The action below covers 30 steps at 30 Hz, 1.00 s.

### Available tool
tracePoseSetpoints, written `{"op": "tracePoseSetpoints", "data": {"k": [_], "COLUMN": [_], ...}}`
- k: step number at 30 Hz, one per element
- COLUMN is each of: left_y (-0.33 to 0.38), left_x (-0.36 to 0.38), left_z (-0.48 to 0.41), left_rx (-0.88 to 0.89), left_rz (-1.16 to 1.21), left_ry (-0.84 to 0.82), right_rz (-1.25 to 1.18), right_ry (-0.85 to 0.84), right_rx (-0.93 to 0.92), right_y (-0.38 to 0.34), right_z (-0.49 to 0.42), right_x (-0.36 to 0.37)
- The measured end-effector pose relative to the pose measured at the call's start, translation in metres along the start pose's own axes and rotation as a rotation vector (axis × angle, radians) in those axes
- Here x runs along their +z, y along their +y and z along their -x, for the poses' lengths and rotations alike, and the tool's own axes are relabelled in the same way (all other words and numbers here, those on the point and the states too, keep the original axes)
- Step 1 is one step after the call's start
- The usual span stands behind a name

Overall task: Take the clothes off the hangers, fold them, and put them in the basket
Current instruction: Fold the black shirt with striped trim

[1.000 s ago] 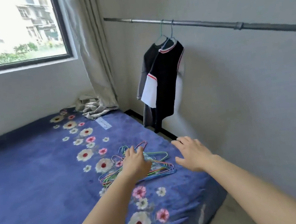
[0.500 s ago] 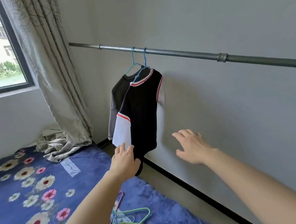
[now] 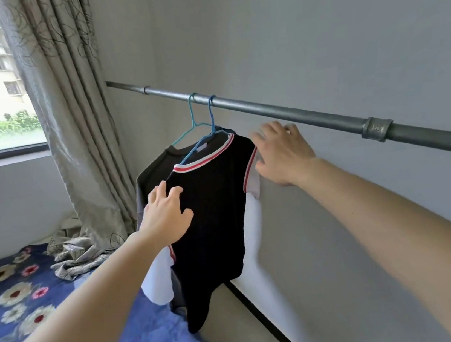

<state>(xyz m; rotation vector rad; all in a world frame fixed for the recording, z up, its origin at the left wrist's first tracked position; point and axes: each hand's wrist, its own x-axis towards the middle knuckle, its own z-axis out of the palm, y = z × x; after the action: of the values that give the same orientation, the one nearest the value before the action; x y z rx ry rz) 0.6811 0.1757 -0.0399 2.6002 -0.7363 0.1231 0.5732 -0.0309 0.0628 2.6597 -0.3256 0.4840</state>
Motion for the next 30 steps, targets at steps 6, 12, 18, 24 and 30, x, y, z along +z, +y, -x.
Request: {"op": "tracePoseSetpoints", "data": {"k": [6,12,18,24,30], "left_y": [0.02,0.023,0.023,0.043,0.061], "left_x": [-0.002,-0.001,0.021,0.028,-0.01], "left_z": [-0.057,-0.101,-0.126,-0.127,-0.104], "left_rx": [-0.092,-0.217,-0.284,-0.186,-0.153], "left_rz": [-0.082,-0.042,0.097,0.263,0.519], "left_ry": [0.084,0.093,0.08,0.307,0.407], "right_rz": [0.112,0.01,0.065,0.078,0.074], "right_ry": [0.05,0.047,0.084,0.113,0.111], "right_rx": [0.086,0.193,0.216,0.248,0.267], "right_y": [0.048,0.063,0.059,0.058,0.056], "right_z": [-0.07,-0.093,-0.094,-0.095,-0.094], "right_x": [0.005,0.021,0.026,0.029,0.029]}}
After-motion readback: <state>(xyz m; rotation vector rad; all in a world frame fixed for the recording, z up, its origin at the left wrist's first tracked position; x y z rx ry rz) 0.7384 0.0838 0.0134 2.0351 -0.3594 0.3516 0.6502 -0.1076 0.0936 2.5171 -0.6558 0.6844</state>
